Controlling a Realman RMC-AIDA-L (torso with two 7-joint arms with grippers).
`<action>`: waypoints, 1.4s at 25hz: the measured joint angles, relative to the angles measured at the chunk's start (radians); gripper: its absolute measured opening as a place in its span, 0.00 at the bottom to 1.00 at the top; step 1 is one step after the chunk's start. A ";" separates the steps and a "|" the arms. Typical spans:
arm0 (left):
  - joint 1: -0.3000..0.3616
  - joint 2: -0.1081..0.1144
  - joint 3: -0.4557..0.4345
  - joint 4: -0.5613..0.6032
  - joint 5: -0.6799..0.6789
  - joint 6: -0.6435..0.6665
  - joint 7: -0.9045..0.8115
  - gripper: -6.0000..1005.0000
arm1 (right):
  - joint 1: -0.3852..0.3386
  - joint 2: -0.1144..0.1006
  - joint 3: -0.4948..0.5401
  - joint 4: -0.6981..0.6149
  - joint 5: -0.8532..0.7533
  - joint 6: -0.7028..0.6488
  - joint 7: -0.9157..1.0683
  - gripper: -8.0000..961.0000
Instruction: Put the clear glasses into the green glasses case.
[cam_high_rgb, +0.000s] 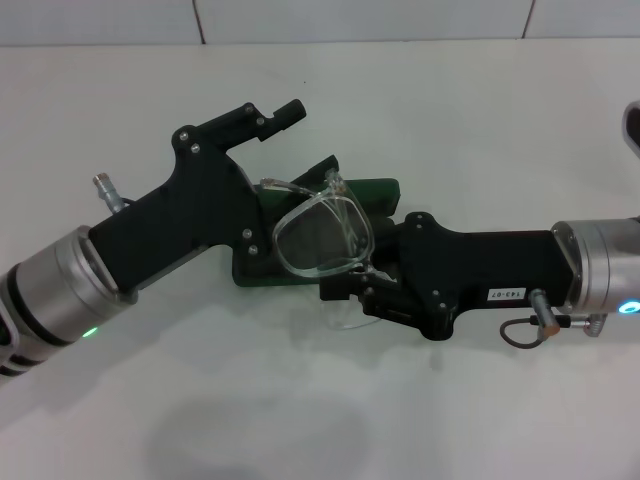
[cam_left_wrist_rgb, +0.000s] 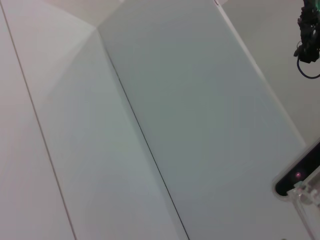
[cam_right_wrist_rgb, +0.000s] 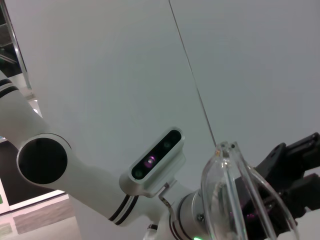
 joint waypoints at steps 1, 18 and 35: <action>0.000 0.000 0.001 0.000 0.000 0.000 0.000 0.46 | 0.000 0.000 0.000 0.000 0.000 0.001 0.002 0.13; 0.013 0.006 0.003 0.003 0.005 0.012 -0.008 0.46 | -0.002 0.007 0.001 0.000 -0.001 0.038 0.004 0.13; 0.064 0.008 -0.030 0.002 -0.156 0.000 -0.003 0.46 | 0.000 -0.011 0.003 -0.009 -0.002 0.049 -0.008 0.13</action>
